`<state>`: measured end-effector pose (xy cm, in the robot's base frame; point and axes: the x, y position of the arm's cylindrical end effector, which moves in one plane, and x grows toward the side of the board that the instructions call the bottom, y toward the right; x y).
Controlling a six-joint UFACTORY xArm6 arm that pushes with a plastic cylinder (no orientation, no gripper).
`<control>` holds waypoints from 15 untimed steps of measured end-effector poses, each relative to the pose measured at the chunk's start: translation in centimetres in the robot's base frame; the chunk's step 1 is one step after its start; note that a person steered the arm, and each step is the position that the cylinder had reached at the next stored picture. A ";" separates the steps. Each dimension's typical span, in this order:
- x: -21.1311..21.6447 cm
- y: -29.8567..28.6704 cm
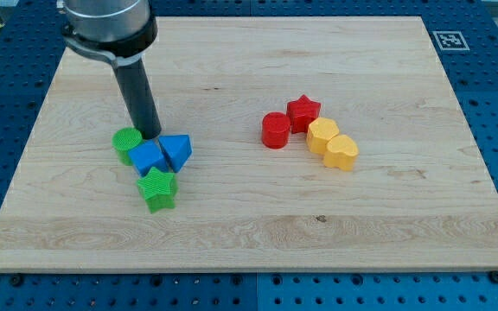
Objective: Slide the red circle into the yellow hexagon
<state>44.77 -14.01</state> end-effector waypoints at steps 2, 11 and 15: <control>-6.4 5.5; -1.4 15.9; 2.1 14.9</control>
<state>46.88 0.86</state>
